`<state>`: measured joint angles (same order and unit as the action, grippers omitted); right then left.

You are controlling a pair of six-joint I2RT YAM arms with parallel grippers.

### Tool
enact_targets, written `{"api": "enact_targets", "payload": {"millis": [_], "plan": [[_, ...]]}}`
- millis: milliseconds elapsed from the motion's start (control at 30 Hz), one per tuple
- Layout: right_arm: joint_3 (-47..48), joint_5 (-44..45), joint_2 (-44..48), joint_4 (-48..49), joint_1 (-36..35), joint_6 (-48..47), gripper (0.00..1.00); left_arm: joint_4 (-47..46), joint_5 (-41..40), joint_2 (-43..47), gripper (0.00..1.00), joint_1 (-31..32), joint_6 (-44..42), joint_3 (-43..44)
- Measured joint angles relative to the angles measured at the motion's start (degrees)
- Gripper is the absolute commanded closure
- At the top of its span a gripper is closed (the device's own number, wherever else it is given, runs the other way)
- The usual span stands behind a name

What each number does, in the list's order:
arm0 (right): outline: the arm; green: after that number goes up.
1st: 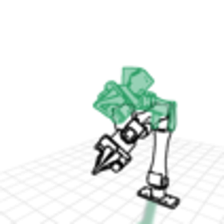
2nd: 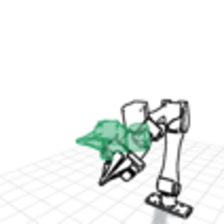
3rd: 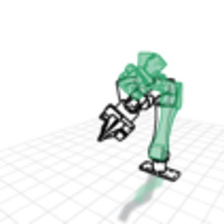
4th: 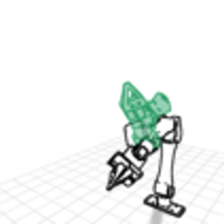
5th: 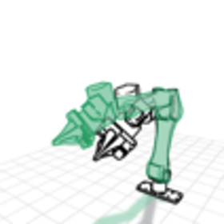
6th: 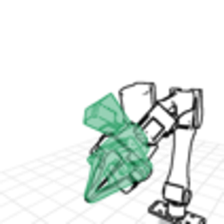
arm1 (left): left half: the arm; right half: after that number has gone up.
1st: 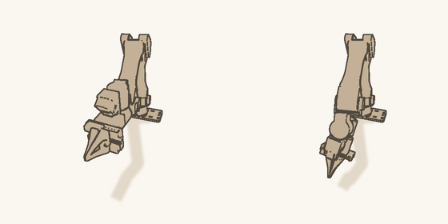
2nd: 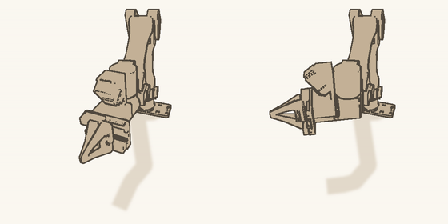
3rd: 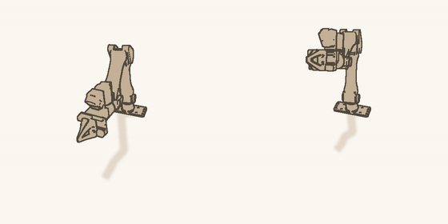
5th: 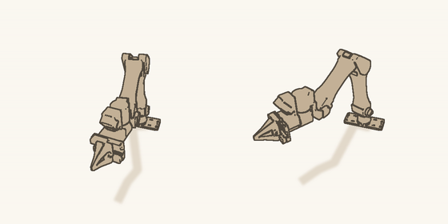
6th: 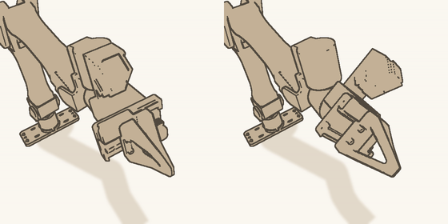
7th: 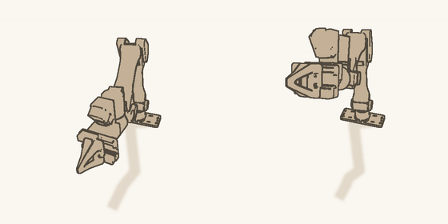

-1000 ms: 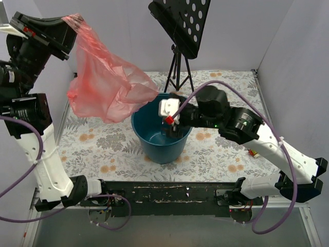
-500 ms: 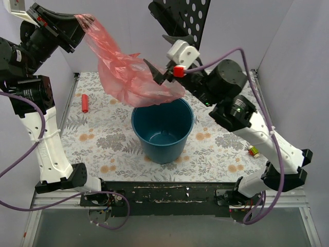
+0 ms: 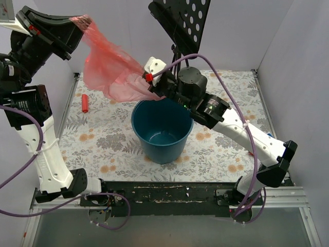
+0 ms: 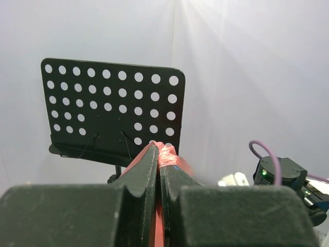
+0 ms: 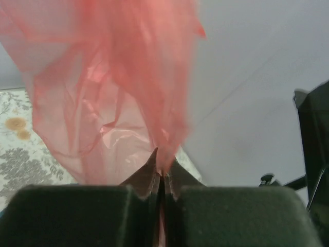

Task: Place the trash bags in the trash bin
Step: Place the trash bag in the trash bin.

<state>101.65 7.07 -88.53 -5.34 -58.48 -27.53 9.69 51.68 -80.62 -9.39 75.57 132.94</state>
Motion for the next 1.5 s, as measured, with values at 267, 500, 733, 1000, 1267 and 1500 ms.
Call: {"api": "enact_targets", "payload": {"millis": [267, 500, 733, 1000, 1267, 1500], "plan": [[-5.8, 0.1, 11.1, -10.0, 2.6, 0.6, 0.99, -1.6, -0.8, 5.5, 1.0, 0.0, -0.2, -10.2], [5.7, -3.9, 19.8, -23.7, 2.6, -2.7, 0.99, -0.1, 4.8, 8.0, 1.0, -0.1, 1.3, -19.4], [3.0, -9.9, 23.6, -30.1, 2.5, -3.0, 0.99, 4.2, 8.4, 18.2, 1.0, 4.0, -4.5, -41.5], [-16.7, -4.3, 25.5, -29.7, 2.5, -1.1, 0.99, 5.1, 0.4, 22.7, 1.0, 7.0, -10.0, -57.0], [-15.9, 7.8, 20.2, -12.6, 2.6, -5.8, 0.99, -3.5, -13.1, 12.6, 1.0, 7.0, -12.1, -53.4], [-23.2, 12.5, 22.7, -4.9, 2.6, -10.1, 0.9, -7.3, -13.9, 11.0, 1.0, 7.2, -12.7, -54.9]]}}
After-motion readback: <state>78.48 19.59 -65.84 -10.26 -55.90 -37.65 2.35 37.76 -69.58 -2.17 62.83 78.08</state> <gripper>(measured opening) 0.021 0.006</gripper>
